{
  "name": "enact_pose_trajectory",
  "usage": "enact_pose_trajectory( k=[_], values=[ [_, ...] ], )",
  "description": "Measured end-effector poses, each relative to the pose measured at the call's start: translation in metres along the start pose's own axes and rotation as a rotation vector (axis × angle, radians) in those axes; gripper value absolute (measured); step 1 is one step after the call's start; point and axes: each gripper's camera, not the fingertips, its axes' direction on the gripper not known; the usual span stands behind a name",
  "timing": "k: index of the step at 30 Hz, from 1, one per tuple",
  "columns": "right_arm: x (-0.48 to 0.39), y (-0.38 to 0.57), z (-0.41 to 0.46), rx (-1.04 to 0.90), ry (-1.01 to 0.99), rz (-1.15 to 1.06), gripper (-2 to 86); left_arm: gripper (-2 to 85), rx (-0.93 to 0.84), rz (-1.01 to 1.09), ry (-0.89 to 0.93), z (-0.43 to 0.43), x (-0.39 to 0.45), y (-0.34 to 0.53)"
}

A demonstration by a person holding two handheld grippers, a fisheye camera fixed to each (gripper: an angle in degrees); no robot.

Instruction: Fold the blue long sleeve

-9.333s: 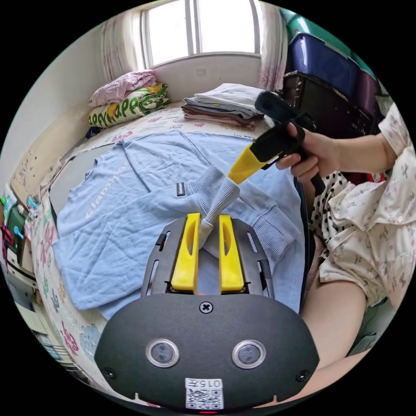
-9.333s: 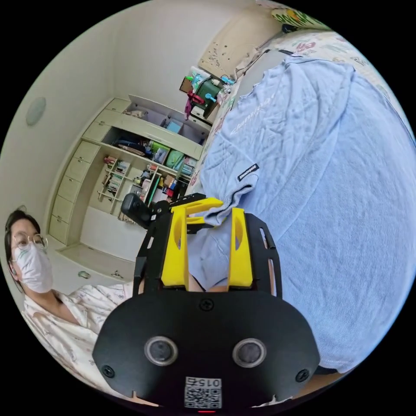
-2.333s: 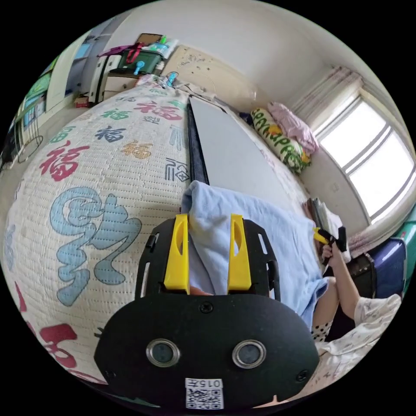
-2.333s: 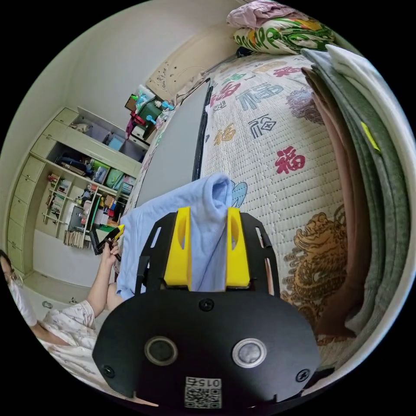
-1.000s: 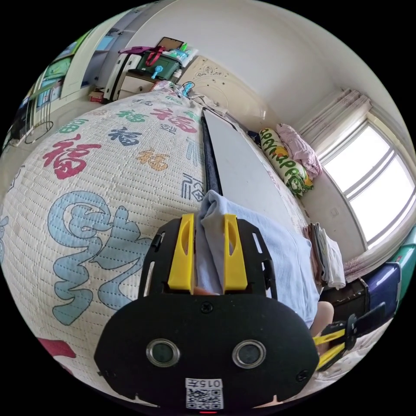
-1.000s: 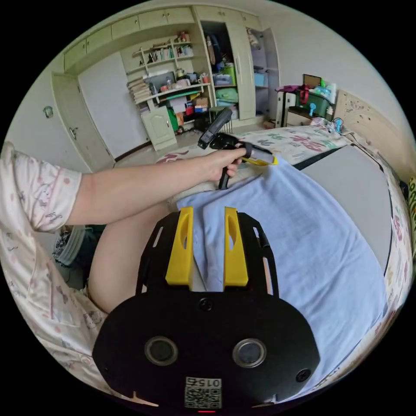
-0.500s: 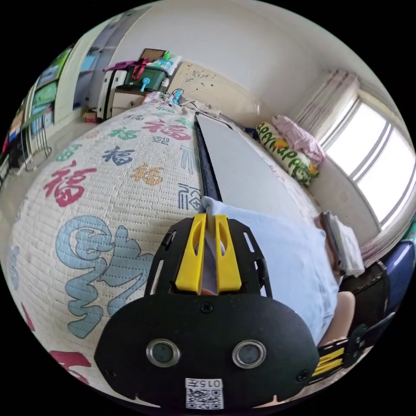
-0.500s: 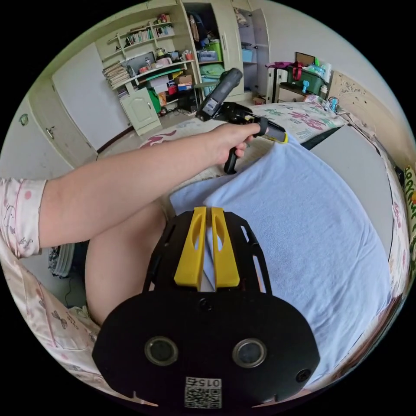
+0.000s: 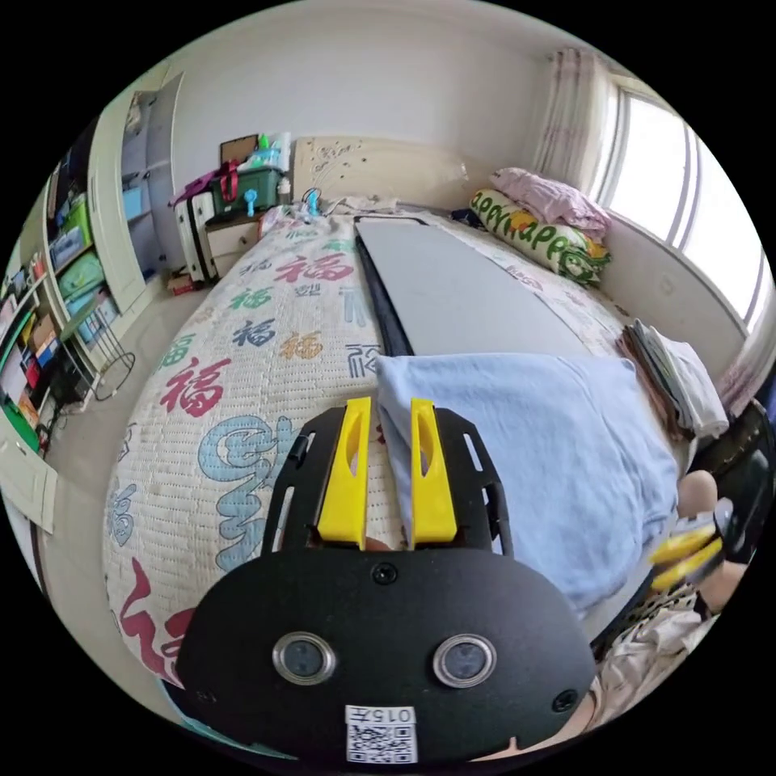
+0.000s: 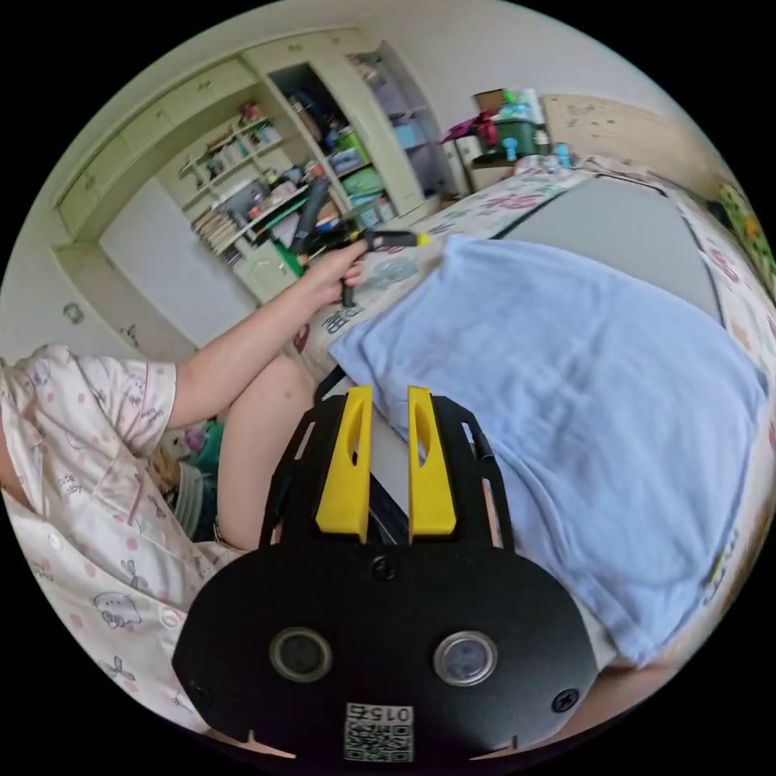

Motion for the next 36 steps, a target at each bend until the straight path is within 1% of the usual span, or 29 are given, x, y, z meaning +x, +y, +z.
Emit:
enact_pose_trajectory(
  k=[2, 3, 5, 6, 7, 8, 9, 11, 12, 14, 16, 18, 20, 25, 28, 30, 31, 34, 36],
  values=[
    [0.026, 0.022, -0.055, 0.092, 0.111, 0.122, 7.7, 7.3, 0.040, 0.039, 0.094, -0.027, 0.038, -0.015],
    [0.031, 0.027, -0.068, 0.118, 0.140, 0.146, 7.7, 7.1, 0.047, 0.060, 0.120, -0.032, 0.052, -0.021],
    [0.050, 0.045, -0.116, 0.198, 0.264, 0.225, 7.6, 7.1, 0.045, 0.188, 0.210, -0.047, 0.125, -0.044],
    [0.055, 0.049, -0.126, 0.206, 0.291, 0.239, 7.6, 7.1, 0.037, 0.230, 0.240, -0.049, 0.148, -0.048],
    [0.068, 0.054, -0.143, 0.213, 0.336, 0.283, 7.9, 7.2, 0.018, 0.309, 0.310, -0.051, 0.195, -0.054],
    [0.083, 0.057, -0.157, 0.218, 0.348, 0.338, 8.3, 7.4, -0.006, 0.385, 0.393, -0.052, 0.244, -0.058],
    [0.091, 0.057, -0.164, 0.220, 0.342, 0.358, 8.6, 7.5, -0.020, 0.422, 0.436, -0.052, 0.269, -0.059],
    [0.119, 0.052, -0.186, 0.231, 0.312, 0.407, 10.1, 8.1, -0.074, 0.531, 0.576, -0.048, 0.359, -0.063],
    [0.126, 0.049, -0.191, 0.238, 0.303, 0.411, 10.4, 8.2, -0.084, 0.544, 0.599, -0.046, 0.379, -0.065],
    [0.156, 0.030, -0.209, 0.264, 0.266, 0.409, 11.1, 8.4, -0.124, 0.589, 0.640, -0.035, 0.446, -0.073],
    [0.182, 0.011, -0.220, 0.275, 0.262, 0.415, 11.2, 8.7, -0.160, 0.616, 0.620, -0.025, 0.486, -0.082],
    [0.211, -0.010, -0.227, 0.273, 0.260, 0.446, 11.3, 9.2, -0.164, 0.621, 0.564, -0.019, 0.515, -0.092],
    [0.253, -0.036, -0.233, 0.286, 0.213, 0.495, 11.3, 9.8, -0.158, 0.618, 0.488, -0.014, 0.543, -0.106],
    [0.334, -0.061, -0.212, 0.237, 0.112, 0.625, 10.9, 10.1, -0.212, 0.627, 0.356, 0.001, 0.584, -0.129],
    [0.359, -0.066, -0.212, 0.311, 0.042, 0.700, 9.7, 9.7, -0.238, 0.660, 0.291, 0.003, 0.604, -0.137],
    [0.361, -0.077, -0.209, 0.275, 0.104, 0.678, 7.9, 9.3, -0.230, 0.663, 0.279, -0.001, 0.612, -0.142],
    [0.359, -0.084, -0.206, 0.231, 0.175, 0.642, 6.3, 8.2, -0.229, 0.674, 0.278, -0.004, 0.616, -0.146],
    [0.353, -0.094, -0.213, 0.234, 0.240, 0.596, 5.5, 3.4, -0.242, 0.718, 0.273, -0.011, 0.628, -0.159],
    [0.351, -0.099, -0.217, 0.241, 0.287, 0.557, 5.4, 2.3, -0.255, 0.767, 0.264, -0.019, 0.639, -0.166]
  ],
)
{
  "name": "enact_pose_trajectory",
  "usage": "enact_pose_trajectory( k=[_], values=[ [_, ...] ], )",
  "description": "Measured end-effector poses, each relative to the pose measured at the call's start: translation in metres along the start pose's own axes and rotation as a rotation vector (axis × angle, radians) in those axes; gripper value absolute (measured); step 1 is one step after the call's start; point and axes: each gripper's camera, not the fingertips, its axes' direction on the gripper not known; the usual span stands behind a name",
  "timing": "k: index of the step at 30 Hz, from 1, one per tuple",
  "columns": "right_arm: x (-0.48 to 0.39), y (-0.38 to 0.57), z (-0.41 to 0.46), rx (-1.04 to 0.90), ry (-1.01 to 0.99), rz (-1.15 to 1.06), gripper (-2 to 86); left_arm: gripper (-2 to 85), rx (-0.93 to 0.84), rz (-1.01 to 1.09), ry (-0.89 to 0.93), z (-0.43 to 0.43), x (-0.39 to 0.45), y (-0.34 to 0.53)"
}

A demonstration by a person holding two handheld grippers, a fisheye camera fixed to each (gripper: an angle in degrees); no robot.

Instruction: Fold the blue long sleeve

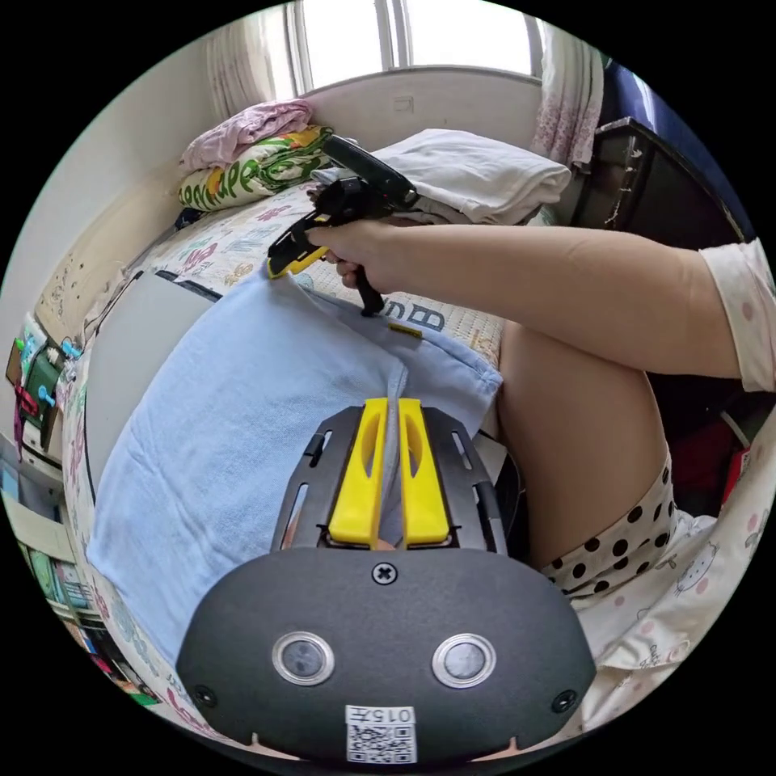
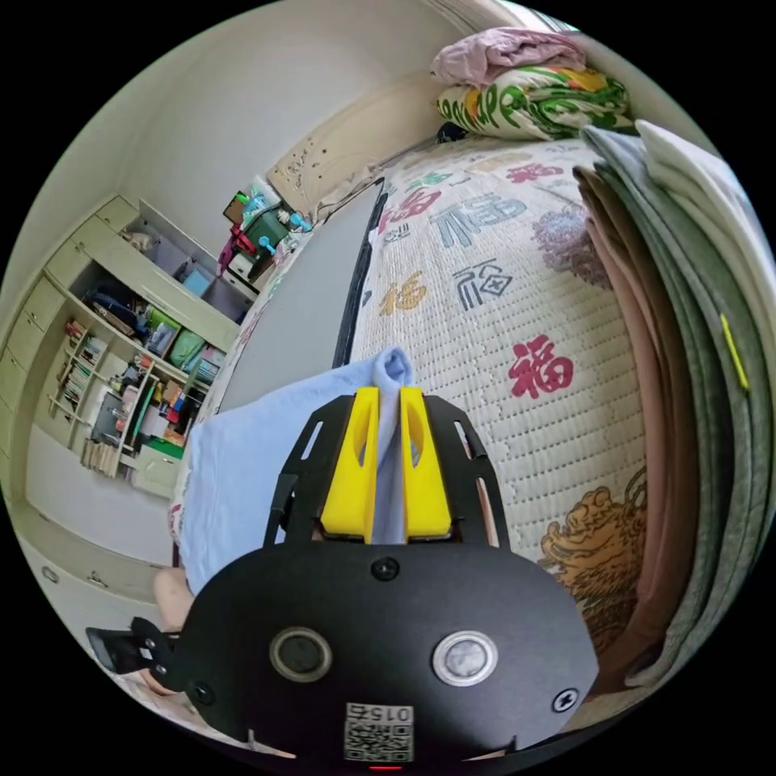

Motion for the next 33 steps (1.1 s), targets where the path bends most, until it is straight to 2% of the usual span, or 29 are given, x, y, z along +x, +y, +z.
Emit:
enact_pose_trajectory(
  k=[4, 8, 13, 18, 20, 23, 28, 33],
  values=[
    [-0.012, -0.006, 0.007, -0.052, 0.119, -0.101, 5.1, 1.0, -0.047, 0.083, -0.051, -0.007, 0.021, -0.016],
    [-0.026, 0.000, -0.001, -0.037, 0.220, -0.174, 5.5, 0.5, -0.053, 0.052, -0.066, -0.010, 0.021, -0.024],
    [-0.019, 0.011, -0.048, -0.001, 0.172, -0.147, 6.9, 0.7, -0.029, 0.001, -0.072, -0.014, 0.017, -0.022],
    [-0.014, 0.053, -0.127, 0.055, -0.019, -0.186, 8.5, 1.7, -0.079, 0.067, -0.088, -0.015, 0.010, -0.032],
    [-0.003, 0.082, -0.162, 0.077, -0.095, -0.177, 10.4, 2.1, -0.051, 0.047, 0.000, -0.026, -0.013, -0.037],
    [0.011, 0.121, -0.190, 0.077, -0.084, -0.156, 11.1, 3.0, 0.046, 0.000, 0.152, -0.044, -0.057, -0.047],
    [0.039, 0.196, -0.200, 0.014, -0.152, -0.040, 11.8, 6.5, 0.113, -0.070, 0.106, -0.038, -0.132, -0.097],
    [0.045, 0.242, -0.192, -0.051, -0.090, 0.004, 13.2, 11.2, 0.014, -0.224, 0.044, 0.040, -0.207, -0.155]
  ],
)
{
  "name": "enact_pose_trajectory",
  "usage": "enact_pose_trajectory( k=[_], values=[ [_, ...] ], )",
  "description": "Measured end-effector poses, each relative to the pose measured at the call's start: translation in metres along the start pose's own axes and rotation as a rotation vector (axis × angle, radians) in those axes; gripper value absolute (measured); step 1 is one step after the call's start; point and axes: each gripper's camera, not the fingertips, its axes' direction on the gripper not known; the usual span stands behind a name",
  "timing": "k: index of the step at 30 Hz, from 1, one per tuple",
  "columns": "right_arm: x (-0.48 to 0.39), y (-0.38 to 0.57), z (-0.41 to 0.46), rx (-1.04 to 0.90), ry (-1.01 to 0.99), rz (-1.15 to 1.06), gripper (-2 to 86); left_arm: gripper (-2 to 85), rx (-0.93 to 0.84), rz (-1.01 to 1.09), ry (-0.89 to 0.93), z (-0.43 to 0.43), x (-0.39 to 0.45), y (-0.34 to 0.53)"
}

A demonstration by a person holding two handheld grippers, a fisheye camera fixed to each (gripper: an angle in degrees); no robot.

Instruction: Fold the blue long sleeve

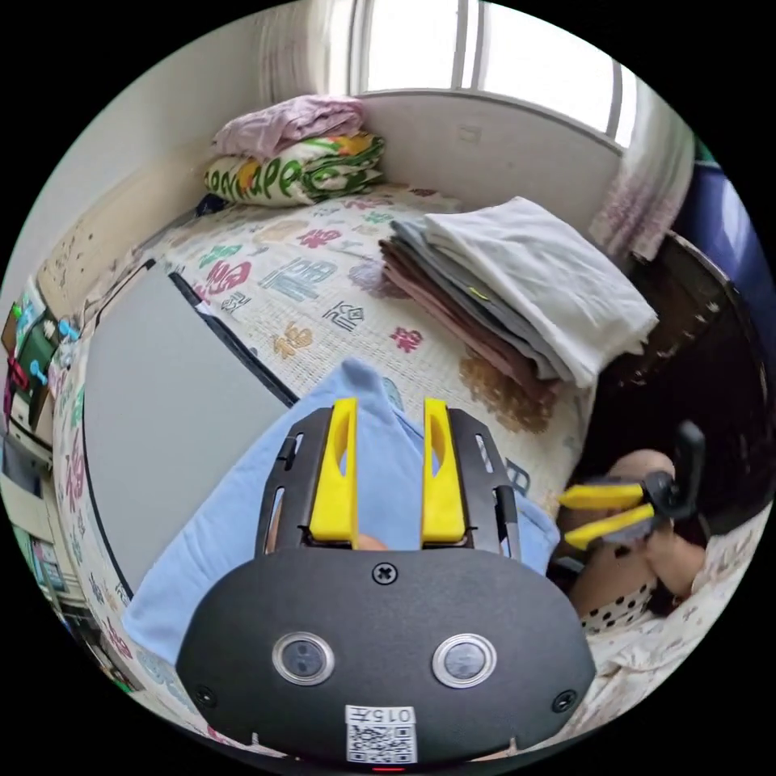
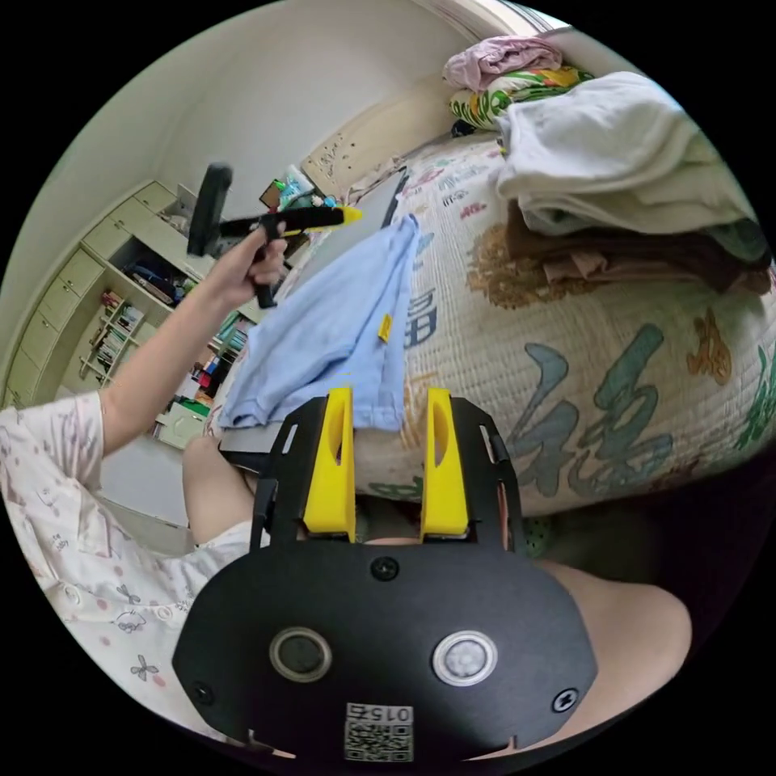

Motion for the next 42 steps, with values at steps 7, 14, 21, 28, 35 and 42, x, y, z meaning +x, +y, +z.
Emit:
enact_pose_trajectory(
  k=[7, 14, 21, 28, 35, 42],
  values=[
    [0.002, 0.008, 0.007, -0.036, 0.018, -0.054, 12.1, 13.1, -0.200, -0.089, -0.139, 0.121, -0.026, -0.037],
    [0.014, 0.016, 0.024, -0.109, -0.064, -0.061, 8.5, 5.6, -0.223, -0.038, -0.159, 0.160, -0.034, -0.009],
    [0.022, 0.036, 0.017, -0.031, -0.039, -0.033, 2.5, 2.1, -0.161, -0.041, -0.135, 0.156, -0.057, 0.032],
    [0.030, 0.064, -0.041, 0.227, -0.001, 0.007, 1.1, 1.4, 0.100, -0.115, 0.034, 0.085, -0.091, 0.077],
    [-0.018, 0.101, -0.117, 0.496, -0.078, -0.170, 1.0, 1.3, 0.433, -0.147, 0.339, -0.028, -0.149, 0.179],
    [-0.143, 0.121, -0.018, 0.254, -0.377, -0.518, 1.0, 1.1, 0.584, -0.306, 0.331, -0.088, -0.277, 0.407]
  ],
)
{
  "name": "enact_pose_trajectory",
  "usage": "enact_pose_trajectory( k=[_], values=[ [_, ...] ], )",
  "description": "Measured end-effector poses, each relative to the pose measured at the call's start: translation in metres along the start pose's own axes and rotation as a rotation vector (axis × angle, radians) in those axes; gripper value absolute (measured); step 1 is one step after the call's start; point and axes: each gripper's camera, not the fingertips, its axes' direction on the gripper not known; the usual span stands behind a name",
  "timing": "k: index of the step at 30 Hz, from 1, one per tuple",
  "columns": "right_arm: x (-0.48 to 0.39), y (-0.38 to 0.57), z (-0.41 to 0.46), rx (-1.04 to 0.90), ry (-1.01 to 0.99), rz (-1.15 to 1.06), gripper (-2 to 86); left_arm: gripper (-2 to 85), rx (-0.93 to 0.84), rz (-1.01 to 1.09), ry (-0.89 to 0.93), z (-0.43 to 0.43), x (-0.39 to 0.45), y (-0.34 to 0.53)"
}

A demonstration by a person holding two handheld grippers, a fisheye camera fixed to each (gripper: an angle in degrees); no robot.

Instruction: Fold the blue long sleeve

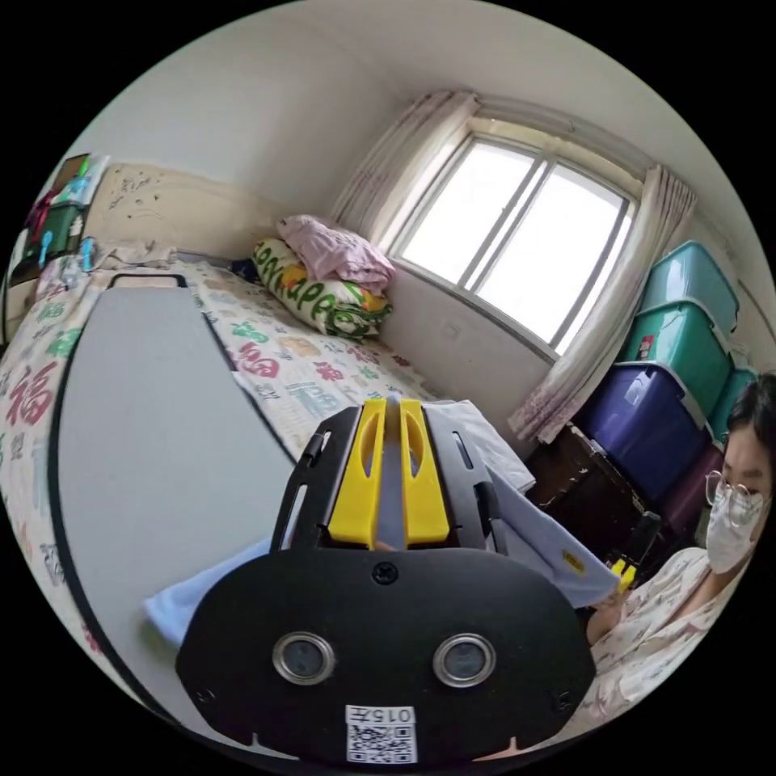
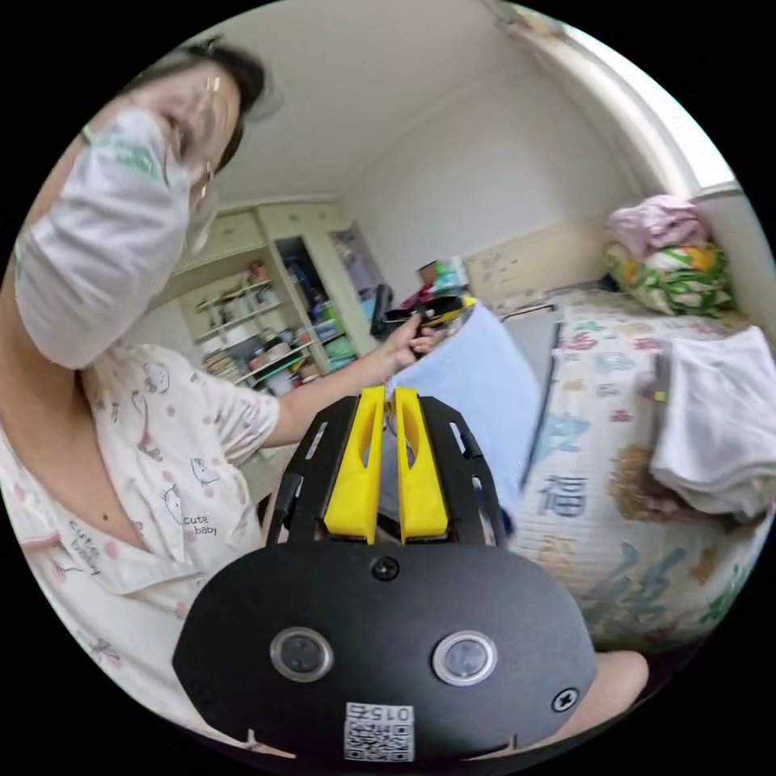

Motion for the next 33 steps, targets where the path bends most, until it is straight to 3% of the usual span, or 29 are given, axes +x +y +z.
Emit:
enact_pose_trajectory(
  k=[4, 7, 11, 18, 26, 33],
  values=[
    [-0.012, 0.035, 0.138, -0.265, -0.162, 0.030, 1.0, 0.7, -0.059, -0.118, -0.217, -0.078, -0.104, 0.100],
    [-0.017, 0.066, 0.217, -0.452, -0.165, 0.055, 1.1, 0.3, -0.154, -0.219, -0.320, -0.098, -0.159, 0.165],
    [-0.027, 0.098, 0.265, -0.562, -0.073, 0.041, 1.3, 2.1, -0.061, -0.293, -0.315, -0.138, -0.187, 0.227],
    [-0.029, 0.128, 0.308, -0.672, -0.006, 0.016, 1.9, 10.9, -0.126, -0.233, -0.204, -0.101, -0.177, 0.252],
    [-0.038, 0.148, 0.347, -0.734, 0.010, -0.038, 2.3, 3.1, -0.136, -0.062, -0.356, -0.079, -0.134, 0.250],
    [-0.025, 0.170, 0.394, -0.777, -0.064, 0.011, 2.4, 1.7, -0.168, 0.012, -0.499, -0.071, -0.099, 0.253]
  ],
)
